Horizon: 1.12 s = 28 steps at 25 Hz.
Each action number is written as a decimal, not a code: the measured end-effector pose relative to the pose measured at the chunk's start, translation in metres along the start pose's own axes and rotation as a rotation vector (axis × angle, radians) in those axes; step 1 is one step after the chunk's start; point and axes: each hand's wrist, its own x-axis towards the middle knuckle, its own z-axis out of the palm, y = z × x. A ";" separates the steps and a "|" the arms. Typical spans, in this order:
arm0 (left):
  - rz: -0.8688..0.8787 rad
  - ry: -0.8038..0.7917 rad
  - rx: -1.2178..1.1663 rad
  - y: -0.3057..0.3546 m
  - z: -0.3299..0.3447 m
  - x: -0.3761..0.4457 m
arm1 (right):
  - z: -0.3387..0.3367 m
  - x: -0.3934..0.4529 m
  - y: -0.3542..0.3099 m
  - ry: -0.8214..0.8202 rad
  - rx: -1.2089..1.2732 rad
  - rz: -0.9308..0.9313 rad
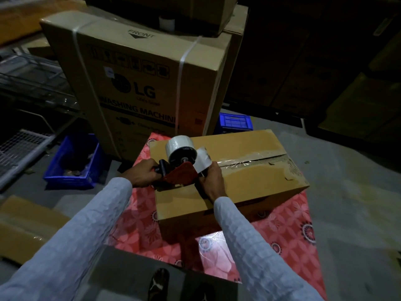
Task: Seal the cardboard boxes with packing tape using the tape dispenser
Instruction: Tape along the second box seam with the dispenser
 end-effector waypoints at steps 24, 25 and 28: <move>0.087 0.049 0.091 0.014 0.016 0.012 | -0.077 0.055 0.054 0.056 -0.227 -0.380; 0.087 0.049 0.091 0.012 0.017 0.011 | -0.078 0.055 0.054 0.057 -0.223 -0.387; 0.111 0.053 0.092 0.009 0.019 0.004 | -0.073 0.056 0.056 0.056 -0.223 -0.415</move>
